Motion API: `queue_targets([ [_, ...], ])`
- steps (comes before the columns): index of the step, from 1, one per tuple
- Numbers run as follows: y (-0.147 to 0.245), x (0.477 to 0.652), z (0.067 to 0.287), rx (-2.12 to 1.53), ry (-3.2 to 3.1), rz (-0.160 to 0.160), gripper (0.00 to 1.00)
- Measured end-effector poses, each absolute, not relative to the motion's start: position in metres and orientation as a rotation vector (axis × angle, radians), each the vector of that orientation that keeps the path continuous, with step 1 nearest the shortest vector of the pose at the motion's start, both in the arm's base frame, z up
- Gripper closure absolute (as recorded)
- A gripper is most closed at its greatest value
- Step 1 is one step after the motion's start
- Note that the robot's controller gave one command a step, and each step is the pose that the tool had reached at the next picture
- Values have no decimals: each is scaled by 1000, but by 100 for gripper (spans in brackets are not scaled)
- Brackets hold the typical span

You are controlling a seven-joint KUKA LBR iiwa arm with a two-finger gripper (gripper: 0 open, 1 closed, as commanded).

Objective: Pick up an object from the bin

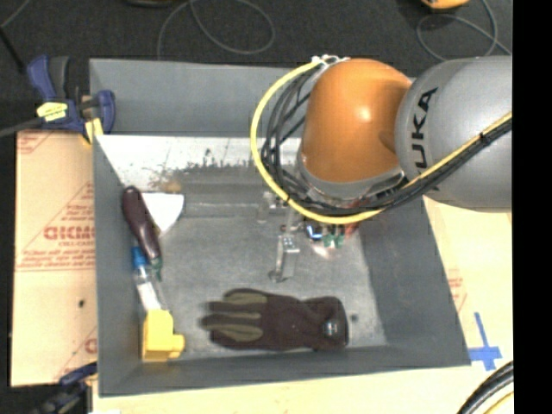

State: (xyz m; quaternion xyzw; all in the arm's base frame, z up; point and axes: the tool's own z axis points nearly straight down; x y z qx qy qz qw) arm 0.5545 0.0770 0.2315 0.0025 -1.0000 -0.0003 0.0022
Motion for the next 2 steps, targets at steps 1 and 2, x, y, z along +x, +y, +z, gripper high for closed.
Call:
queue_targets([
  [1, 77, 555, 236, 5, -3143, -2, 0],
  [2, 80, 537, 201, 93, -3148, 0, 0],
])
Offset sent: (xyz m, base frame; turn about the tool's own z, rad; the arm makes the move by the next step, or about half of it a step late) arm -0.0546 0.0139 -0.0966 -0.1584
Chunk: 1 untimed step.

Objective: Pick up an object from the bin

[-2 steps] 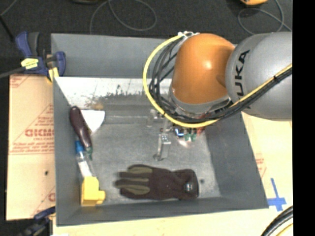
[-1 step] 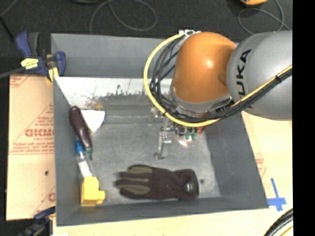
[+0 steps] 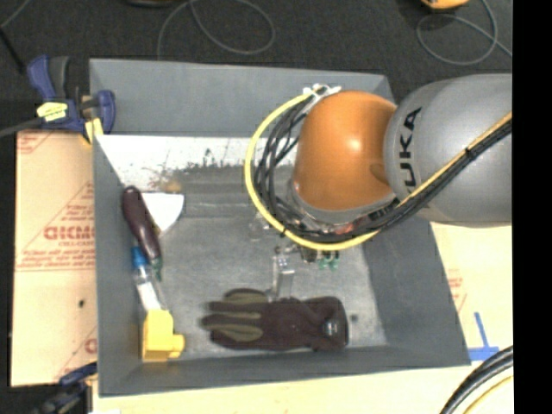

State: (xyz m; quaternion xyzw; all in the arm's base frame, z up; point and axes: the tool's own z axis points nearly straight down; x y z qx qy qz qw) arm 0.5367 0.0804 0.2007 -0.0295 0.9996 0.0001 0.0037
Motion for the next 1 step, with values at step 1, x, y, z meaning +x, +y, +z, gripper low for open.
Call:
queue_targets([
  [1, 76, 536, 149, -64, 3133, 4, 0],
])
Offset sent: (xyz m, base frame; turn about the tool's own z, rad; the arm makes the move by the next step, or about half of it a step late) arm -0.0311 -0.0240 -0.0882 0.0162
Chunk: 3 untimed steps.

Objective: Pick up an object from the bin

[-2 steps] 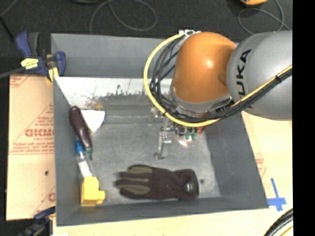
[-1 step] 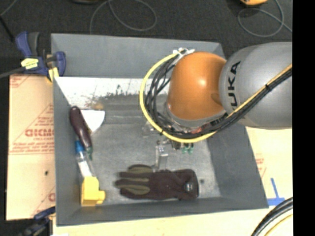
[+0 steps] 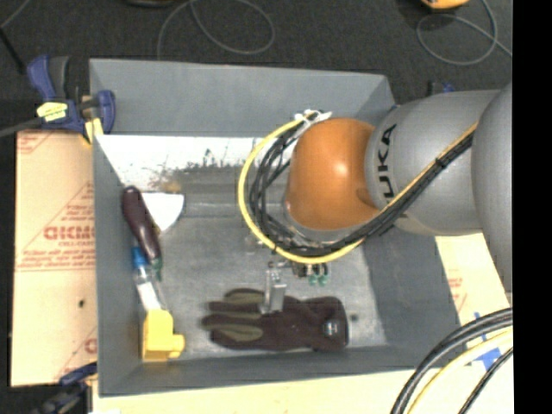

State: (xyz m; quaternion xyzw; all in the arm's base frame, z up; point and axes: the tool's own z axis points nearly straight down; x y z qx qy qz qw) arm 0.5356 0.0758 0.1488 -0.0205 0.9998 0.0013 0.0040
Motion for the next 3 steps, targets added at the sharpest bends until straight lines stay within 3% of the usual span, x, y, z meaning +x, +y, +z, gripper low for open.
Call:
queue_targets([
  [1, 60, 510, 116, -59, 3135, 0, 0],
  [2, 98, 557, 72, 270, 3119, 9, 100],
  [3, 98, 557, 72, 270, 3119, 9, 100],
])
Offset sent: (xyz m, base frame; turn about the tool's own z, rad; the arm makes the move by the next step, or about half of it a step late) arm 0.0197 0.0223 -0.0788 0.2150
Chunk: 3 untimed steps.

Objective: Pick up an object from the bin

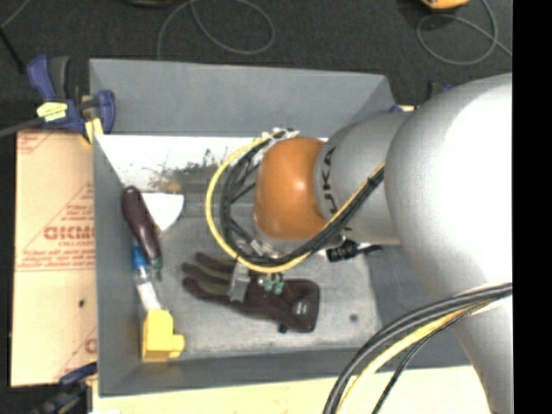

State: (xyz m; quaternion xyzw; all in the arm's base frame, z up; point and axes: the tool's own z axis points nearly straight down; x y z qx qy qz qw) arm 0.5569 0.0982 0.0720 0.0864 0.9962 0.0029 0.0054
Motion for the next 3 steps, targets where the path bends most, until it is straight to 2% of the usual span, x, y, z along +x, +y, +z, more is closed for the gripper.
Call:
queue_targets([
  [1, 92, 563, 139, 303, 3114, 9, 100],
  [2, 92, 563, 139, 303, 3114, 10, 100],
  [3, 99, 562, 256, 245, 3116, 10, 100],
])
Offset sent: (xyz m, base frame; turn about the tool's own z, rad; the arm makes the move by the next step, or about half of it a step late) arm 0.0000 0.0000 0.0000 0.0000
